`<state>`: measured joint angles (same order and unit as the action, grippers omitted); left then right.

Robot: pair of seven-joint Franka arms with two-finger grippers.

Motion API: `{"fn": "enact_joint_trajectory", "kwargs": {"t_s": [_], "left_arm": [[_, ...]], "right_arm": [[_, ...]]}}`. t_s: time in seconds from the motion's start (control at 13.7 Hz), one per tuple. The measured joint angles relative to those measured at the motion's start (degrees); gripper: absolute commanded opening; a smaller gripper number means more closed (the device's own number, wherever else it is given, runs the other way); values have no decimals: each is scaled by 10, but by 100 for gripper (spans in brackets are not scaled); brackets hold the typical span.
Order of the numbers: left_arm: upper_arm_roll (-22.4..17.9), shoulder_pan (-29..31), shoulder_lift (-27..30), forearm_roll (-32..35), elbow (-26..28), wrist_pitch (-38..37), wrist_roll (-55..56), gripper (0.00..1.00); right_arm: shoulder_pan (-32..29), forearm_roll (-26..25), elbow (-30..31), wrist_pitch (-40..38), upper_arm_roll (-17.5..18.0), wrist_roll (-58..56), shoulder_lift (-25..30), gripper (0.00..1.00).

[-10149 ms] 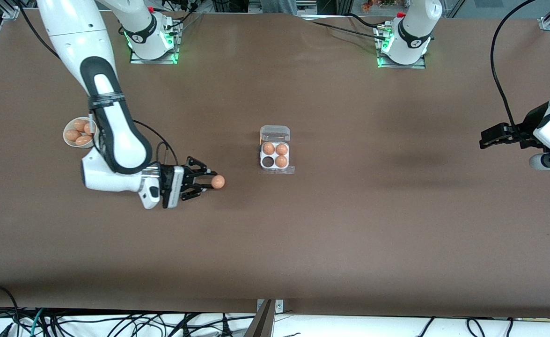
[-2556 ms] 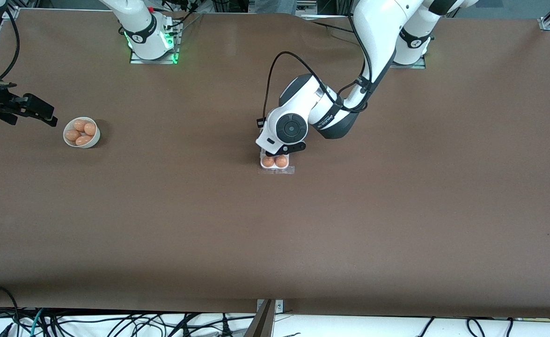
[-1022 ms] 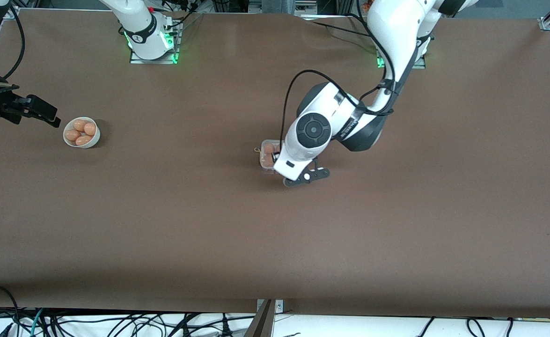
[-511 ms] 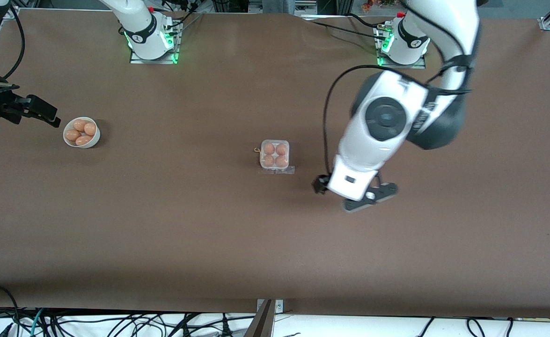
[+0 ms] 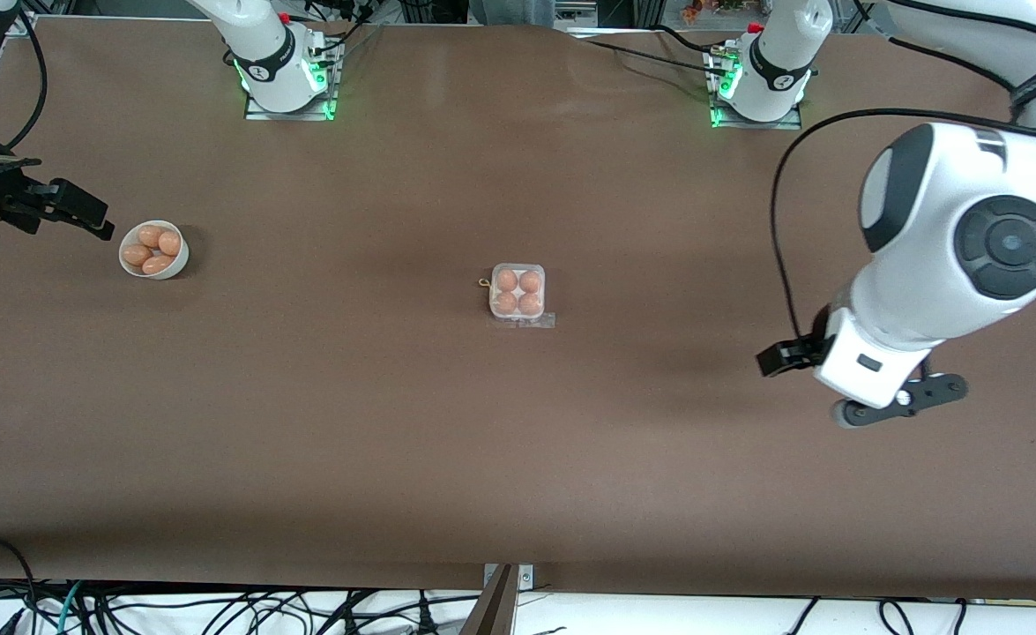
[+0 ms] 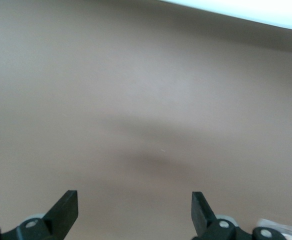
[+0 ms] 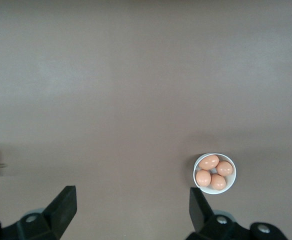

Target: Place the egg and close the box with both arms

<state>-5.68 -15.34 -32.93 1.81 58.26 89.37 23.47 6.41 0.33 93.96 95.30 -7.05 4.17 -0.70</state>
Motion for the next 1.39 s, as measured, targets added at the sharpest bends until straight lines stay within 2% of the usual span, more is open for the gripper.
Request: {"fn": "enact_joint_trajectory", "kwargs": {"t_s": [0.22, 0.58, 1.02, 1.39], "left_arm": [[-7, 28, 28, 3, 8, -11, -82, 100], [-7, 83, 111, 3, 94, -18, -204, 100], [-4, 107, 201, -20, 199, -8, -221, 100], [11, 109, 241, -22, 274, 29, -222, 100]], "right_arm": [[0, 0, 0, 0, 0, 0, 0, 100], [0, 0, 0, 0, 0, 0, 0, 100], [0, 0, 0, 0, 0, 1, 0, 100], [0, 0, 0, 0, 0, 1, 0, 100]]}}
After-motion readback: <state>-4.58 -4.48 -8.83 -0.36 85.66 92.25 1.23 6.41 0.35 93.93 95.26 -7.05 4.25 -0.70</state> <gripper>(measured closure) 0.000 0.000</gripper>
